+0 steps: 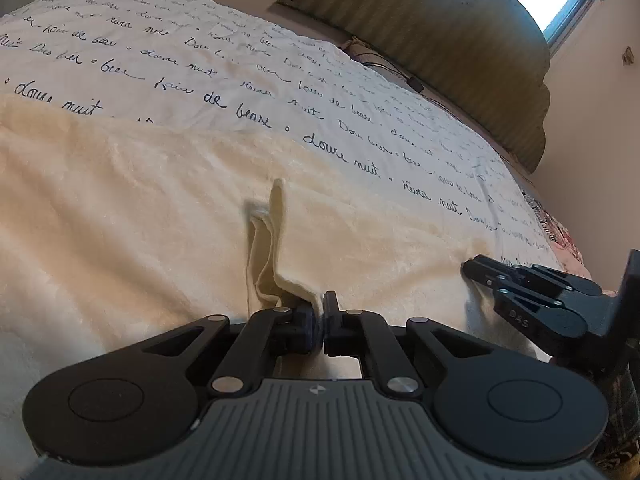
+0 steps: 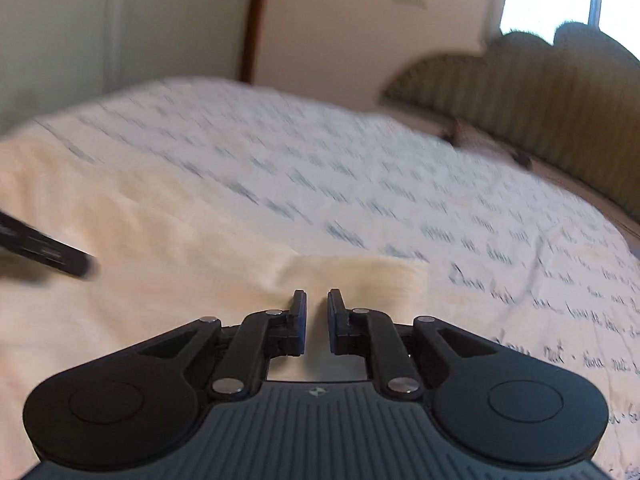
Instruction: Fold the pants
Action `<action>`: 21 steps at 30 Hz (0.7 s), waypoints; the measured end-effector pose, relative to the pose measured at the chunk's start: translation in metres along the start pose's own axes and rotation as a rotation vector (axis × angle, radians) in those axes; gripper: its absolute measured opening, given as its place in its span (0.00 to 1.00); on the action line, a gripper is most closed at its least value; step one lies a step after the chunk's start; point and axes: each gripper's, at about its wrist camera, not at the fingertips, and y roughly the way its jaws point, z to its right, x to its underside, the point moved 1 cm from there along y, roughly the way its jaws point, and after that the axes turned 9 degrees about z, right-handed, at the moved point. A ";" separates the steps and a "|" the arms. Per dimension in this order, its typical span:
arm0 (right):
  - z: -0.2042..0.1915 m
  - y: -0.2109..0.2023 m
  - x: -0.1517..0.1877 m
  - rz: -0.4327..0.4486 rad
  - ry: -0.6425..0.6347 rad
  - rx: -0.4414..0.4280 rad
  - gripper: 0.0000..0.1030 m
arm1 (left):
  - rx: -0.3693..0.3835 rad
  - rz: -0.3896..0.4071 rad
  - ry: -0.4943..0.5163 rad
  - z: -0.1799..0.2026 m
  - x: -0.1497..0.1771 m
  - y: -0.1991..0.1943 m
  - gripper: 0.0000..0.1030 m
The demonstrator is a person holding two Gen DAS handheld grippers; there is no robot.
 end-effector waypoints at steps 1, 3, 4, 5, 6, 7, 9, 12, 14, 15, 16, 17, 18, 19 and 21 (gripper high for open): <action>0.004 0.010 0.007 -0.045 -0.019 0.048 0.10 | 0.000 0.001 0.003 0.000 0.001 0.001 0.11; 0.002 0.003 0.013 -0.030 -0.006 0.078 0.11 | -0.002 0.004 0.006 0.000 0.001 0.002 0.12; -0.001 -0.006 0.014 -0.014 0.022 0.071 0.11 | -0.004 0.005 0.005 0.000 0.002 0.003 0.11; -0.008 -0.018 0.015 0.017 0.049 0.024 0.11 | -0.007 0.007 0.007 0.001 0.002 0.002 0.11; -0.017 -0.029 0.015 0.048 0.072 -0.030 0.11 | -0.011 0.010 0.017 0.003 0.003 0.002 0.12; -0.027 -0.038 0.014 0.078 0.092 -0.088 0.11 | -0.013 0.013 0.026 0.004 0.003 0.002 0.12; -0.056 -0.051 0.012 0.108 0.105 -0.215 0.11 | -0.015 0.018 0.033 0.006 0.005 0.000 0.11; -0.101 -0.055 0.016 0.089 0.069 -0.349 0.11 | -0.015 0.013 0.031 0.006 0.005 -0.001 0.12; -0.130 -0.055 0.023 0.070 -0.039 -0.364 0.11 | -0.019 0.006 0.026 0.006 0.002 -0.006 0.15; -0.136 -0.059 0.023 0.083 -0.085 -0.342 0.11 | -0.020 0.014 0.028 0.005 -0.001 -0.011 0.19; -0.136 -0.061 0.019 0.077 -0.071 -0.340 0.11 | -0.027 0.034 0.031 0.005 -0.005 -0.016 0.21; -0.131 -0.063 0.014 0.080 -0.022 -0.355 0.11 | -0.037 0.062 0.035 0.005 -0.009 -0.022 0.20; -0.125 -0.065 0.010 0.095 0.031 -0.376 0.11 | -0.046 0.095 0.042 0.005 -0.015 -0.028 0.21; -0.121 -0.065 0.007 0.108 0.081 -0.398 0.11 | -0.057 0.131 0.053 0.007 -0.021 -0.032 0.20; -0.125 -0.062 0.005 0.102 0.095 -0.405 0.11 | -0.029 0.157 0.067 0.012 -0.035 -0.035 0.20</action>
